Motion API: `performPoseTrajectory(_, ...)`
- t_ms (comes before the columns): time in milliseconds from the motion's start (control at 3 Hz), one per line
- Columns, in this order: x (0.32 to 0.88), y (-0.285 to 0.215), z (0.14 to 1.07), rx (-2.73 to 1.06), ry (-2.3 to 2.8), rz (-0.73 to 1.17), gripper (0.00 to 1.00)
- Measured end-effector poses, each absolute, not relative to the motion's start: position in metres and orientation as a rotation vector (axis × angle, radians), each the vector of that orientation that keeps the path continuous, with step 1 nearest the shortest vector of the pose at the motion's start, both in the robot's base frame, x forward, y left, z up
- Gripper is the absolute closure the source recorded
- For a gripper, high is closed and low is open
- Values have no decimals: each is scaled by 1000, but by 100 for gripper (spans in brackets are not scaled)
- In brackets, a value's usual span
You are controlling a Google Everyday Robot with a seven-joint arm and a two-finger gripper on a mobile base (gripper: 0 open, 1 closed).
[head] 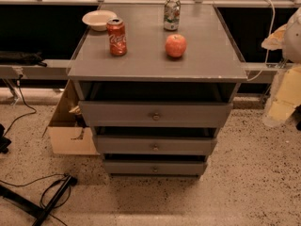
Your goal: Open top drawer
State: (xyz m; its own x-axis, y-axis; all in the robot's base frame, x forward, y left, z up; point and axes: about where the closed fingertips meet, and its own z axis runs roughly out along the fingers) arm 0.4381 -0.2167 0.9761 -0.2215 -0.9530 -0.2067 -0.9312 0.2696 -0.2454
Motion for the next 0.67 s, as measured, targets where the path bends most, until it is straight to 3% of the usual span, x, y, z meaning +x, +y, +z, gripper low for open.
performPoseTrajectory(667, 439, -218, 948, -1743, 2255, -132, 0)
